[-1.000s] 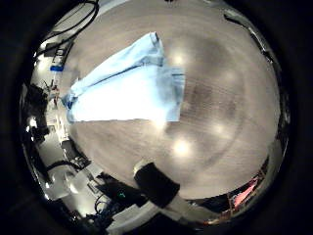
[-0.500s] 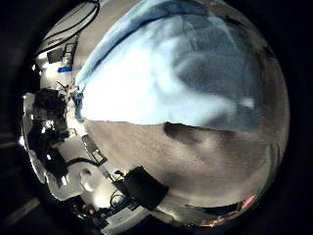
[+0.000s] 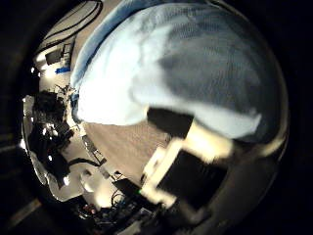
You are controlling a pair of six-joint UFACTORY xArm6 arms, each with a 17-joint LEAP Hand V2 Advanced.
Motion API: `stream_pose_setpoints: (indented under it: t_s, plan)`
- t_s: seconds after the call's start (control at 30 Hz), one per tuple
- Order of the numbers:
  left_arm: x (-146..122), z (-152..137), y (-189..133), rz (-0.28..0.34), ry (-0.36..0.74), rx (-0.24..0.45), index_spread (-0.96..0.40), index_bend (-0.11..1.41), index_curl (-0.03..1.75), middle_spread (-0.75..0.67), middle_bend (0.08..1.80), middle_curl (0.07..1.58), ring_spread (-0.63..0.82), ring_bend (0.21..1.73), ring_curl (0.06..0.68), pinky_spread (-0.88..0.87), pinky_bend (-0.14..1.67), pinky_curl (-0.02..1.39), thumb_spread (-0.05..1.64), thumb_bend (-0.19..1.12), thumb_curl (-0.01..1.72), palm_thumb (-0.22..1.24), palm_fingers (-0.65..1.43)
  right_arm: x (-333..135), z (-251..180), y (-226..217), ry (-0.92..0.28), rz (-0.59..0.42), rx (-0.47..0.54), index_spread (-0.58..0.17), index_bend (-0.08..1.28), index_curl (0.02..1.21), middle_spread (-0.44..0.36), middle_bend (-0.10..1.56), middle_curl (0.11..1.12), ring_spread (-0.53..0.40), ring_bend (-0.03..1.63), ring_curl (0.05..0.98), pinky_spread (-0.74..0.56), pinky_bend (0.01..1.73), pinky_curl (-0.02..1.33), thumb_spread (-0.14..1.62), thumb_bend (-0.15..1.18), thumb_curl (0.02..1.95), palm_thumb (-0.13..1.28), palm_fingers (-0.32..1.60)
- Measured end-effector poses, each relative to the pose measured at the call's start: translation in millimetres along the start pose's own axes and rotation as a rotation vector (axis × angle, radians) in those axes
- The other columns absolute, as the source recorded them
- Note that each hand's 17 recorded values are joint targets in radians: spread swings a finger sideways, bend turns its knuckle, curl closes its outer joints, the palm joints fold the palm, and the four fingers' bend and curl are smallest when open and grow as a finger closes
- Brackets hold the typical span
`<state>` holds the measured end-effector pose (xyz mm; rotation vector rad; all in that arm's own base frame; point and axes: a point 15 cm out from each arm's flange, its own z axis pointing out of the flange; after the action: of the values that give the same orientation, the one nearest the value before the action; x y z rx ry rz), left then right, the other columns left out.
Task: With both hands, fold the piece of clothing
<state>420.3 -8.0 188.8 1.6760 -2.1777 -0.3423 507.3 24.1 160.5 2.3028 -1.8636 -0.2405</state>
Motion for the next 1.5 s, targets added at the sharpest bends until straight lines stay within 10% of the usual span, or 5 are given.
stream_pose_setpoints:
  t_s: [0.23, 0.6, 1.5]
  plan:
    - [1.6, -12.1, 8.7, 0.009, 0.005, 0.014, -0.03, 0.18, 0.39, 0.17, 0.18, 0.33, 0.28, 0.62, 0.237, 0.26, 0.39, 0.41, 1.11, -0.02, 0.33, 0.52, 0.19, 0.5, -2.8, 13.1, 0.001, -0.025, -0.039, -0.385, 0.61, 0.46, -0.213, 0.88, 0.60, -0.233, 1.13, 0.453, -0.39, 1.07, 0.41, 1.10, 0.09, 0.43, 0.79, 1.39]
    - [5.0, -22.5, 17.7, 0.011, 0.003, 0.026, -0.03, 0.18, 0.39, 0.16, 0.18, 0.33, 0.26, 0.63, 0.233, 0.23, 0.39, 0.40, 1.11, -0.02, 0.33, 0.52, 0.20, 3.8, -9.5, 26.3, -0.011, -0.053, -0.067, -0.298, 1.09, 0.71, -0.155, 1.24, 0.75, -0.208, 1.36, 0.584, -0.24, 1.34, 0.58, 1.02, 0.08, 0.56, 0.98, 1.21]
    - [26.9, -5.2, 36.5, 0.049, 0.000, 0.044, -0.03, 0.19, 0.41, 0.16, 0.18, 0.33, 0.29, 0.62, 0.223, 0.25, 0.35, 0.38, 1.15, -0.02, 0.33, 0.51, 0.18, 55.3, -58.3, 102.5, -0.005, 0.026, -0.037, -0.227, 1.19, 0.77, -0.111, 1.38, 0.75, -0.189, 1.45, 0.677, -0.14, 1.30, 0.84, 1.07, 0.02, 0.80, 1.05, 1.11]
